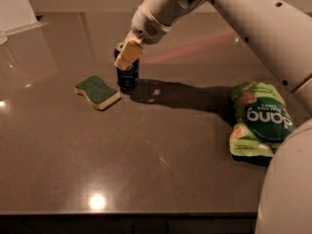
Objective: Move pepsi can near sponge
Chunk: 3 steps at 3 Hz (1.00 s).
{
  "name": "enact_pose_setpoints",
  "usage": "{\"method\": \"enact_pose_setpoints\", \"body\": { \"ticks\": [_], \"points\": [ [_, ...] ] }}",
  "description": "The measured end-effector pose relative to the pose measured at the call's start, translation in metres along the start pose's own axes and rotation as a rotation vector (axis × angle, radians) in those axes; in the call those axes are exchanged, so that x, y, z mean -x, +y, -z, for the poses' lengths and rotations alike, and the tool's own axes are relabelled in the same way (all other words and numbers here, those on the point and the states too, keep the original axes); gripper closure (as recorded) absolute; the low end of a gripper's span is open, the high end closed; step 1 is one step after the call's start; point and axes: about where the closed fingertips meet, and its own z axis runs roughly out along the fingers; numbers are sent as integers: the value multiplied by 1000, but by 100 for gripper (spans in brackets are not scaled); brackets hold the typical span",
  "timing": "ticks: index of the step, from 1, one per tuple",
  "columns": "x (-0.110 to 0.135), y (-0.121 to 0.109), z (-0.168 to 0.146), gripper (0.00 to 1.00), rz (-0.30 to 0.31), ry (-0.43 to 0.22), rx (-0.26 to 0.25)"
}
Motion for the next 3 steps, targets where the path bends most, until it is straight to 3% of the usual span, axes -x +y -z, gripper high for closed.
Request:
{"method": "enact_pose_setpoints", "body": {
  "ticks": [3],
  "points": [
    [0,6,-12,5,9,10,8]
  ]
}}
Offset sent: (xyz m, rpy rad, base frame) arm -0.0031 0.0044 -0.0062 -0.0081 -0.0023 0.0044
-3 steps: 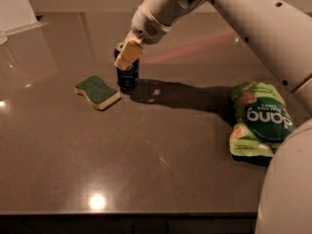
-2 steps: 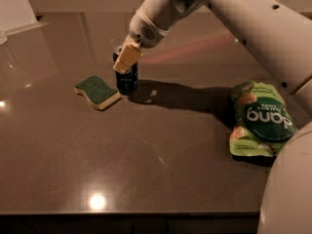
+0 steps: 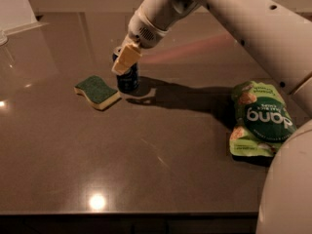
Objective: Move pepsi can near sponge
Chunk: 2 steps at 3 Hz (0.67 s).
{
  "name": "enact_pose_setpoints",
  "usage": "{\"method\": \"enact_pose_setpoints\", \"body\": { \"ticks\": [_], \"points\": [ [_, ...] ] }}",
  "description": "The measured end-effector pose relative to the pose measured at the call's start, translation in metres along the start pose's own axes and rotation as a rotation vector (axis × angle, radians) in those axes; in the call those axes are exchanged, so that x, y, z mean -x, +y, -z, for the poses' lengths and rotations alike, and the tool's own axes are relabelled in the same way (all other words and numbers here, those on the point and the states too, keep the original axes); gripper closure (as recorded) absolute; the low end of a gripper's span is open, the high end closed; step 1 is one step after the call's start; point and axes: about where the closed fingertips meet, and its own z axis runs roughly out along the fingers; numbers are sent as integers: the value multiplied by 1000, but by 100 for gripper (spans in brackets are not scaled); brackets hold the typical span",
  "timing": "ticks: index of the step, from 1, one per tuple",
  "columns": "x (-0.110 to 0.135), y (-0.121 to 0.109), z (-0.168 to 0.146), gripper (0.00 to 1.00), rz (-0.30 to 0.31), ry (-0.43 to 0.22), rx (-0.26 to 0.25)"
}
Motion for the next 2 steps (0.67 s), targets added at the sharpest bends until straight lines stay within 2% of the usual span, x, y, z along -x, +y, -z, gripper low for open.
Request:
{"method": "enact_pose_setpoints", "body": {
  "ticks": [1,2],
  "points": [
    [0,0,-1,0,1,1,2],
    [0,1,-1,0,1,1,2]
  ]
}}
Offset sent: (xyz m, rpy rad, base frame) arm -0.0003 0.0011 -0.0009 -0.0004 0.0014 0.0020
